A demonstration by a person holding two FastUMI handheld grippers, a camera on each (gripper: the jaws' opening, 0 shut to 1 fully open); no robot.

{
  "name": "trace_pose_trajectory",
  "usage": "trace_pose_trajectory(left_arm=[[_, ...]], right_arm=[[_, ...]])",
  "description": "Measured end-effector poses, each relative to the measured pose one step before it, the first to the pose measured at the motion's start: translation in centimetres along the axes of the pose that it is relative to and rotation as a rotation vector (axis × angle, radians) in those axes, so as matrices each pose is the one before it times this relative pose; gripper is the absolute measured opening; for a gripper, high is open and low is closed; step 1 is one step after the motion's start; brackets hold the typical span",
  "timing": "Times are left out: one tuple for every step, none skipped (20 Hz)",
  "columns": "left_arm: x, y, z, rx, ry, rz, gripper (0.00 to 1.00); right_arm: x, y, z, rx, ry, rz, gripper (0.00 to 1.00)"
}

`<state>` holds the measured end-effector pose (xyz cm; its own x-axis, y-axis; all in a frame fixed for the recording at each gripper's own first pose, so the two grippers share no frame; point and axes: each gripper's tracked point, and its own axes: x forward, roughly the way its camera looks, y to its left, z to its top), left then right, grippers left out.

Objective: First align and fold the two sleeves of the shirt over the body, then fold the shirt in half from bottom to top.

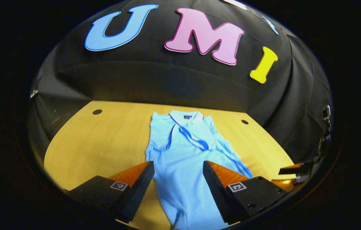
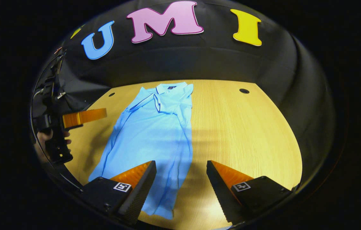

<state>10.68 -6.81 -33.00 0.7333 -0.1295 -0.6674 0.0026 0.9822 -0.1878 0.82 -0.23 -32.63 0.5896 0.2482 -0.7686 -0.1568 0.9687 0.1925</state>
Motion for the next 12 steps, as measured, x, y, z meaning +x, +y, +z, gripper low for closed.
trace_pose_trajectory(left_arm=[[-1.439, -0.106, -1.622, 0.00646, 0.01814, -0.00203, 0.97], [-1.342, -0.178, -1.565, 0.00544, 0.01403, 0.00022, 0.97], [-1.016, 0.054, -1.495, 0.00444, 0.01221, 0.00453, 0.97], [-0.968, -0.112, -1.435, 0.00215, 0.01478, 0.0027, 0.98], [-0.75, -0.304, -1.186, 0.0023, 0.01133, -0.00105, 0.98], [-0.731, -0.256, -0.937, 0.00474, 0.00564, 0.00179, 0.98], [-0.516, -0.156, -1.038, 0.00432, 0.00628, 0.00435, 0.98], [-0.551, -0.207, -0.901, 0.00325, 0.00617, 0.00518, 0.98], [-0.349, -0.253, -0.975, 0.00708, 0.00918, 0.00627, 0.98], [-0.25, -0.069, -0.895, 0.00973, 0.01062, 0.01455, 0.98], [0.075, 0.07, -0.977, 0.01051, 0.01491, 0.01615, 0.97], [0.186, -0.12, -0.934, 0.00476, 0.01675, 0.00942, 0.97]], right_arm=[[-0.55, 0.34, -1.111, 0.00866, 0.01171, -0.00345, 0.99], [-0.513, 0.344, -0.967, 0.00774, 0.00792, -0.00448, 0.99], [-0.465, 0.219, -0.875, 0.00406, 0.00575, -0.0058, 0.99], [-0.393, 0.244, -1.007, 0.00039, 0.00731, -0.00395, 0.99], [-0.305, 0.215, -0.995, -0.00216, 0.00664, -0.00492, 0.99], [-0.172, 0.108, -0.968, -0.00411, 0.00901, -0.00746, 0.99], [-0.359, 0.119, -0.995, -0.00204, 0.00795, -0.00425, 0.99], [-0.075, 0.147, -0.828, 0.00013, 0.00758, -0.00548, 0.99], [-0.105, 0.088, -0.729, 0.00347, 0.00402, -0.00524, 0.99], [-0.008, 0.104, -0.662, 0.00592, 0.00658, -0.00422, 0.99], [0.123, 0.054, -0.654, 0.00412, 0.00634, -0.00472, 0.99], [0.006, 0.043, -0.589, 0.00386, 0.00767, -0.0054, 0.99]])
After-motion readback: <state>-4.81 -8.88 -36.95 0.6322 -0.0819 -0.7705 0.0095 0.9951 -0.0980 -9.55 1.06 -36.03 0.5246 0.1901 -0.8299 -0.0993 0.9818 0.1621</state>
